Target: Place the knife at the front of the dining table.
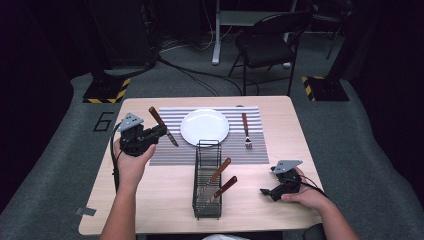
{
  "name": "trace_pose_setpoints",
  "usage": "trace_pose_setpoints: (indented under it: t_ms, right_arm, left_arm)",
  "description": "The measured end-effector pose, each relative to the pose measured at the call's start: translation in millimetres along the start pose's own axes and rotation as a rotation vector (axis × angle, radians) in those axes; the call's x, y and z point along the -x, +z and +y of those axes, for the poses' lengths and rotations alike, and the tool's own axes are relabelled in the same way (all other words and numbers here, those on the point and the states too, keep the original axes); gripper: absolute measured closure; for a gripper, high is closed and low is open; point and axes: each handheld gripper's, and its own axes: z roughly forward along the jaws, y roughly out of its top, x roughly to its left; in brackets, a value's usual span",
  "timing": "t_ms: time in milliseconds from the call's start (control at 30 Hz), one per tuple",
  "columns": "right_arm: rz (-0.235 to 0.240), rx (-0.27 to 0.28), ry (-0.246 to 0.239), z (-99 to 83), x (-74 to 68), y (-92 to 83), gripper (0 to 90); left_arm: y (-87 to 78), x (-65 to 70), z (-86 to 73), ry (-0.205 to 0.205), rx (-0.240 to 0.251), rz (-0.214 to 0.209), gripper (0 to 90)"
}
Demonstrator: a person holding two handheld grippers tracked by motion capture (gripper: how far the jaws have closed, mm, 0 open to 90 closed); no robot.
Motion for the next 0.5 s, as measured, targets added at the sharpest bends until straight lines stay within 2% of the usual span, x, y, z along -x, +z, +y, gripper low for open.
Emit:
trace_pose_setpoints:
  t_ms: [233,500]
  right_arm:
    - [0.0,0.0,0.0,0.0,0.0,0.0,0.0]
    - [-0.001,0.001,0.0,0.0,0.0,0.0,0.0]
  left_arm:
    - [11.0,-18.1,-13.7,-0.04,-0.032,0.047,80.3]
    - [20.7,-30.4,-26.4,-0.049,-0.083,0.102,80.3]
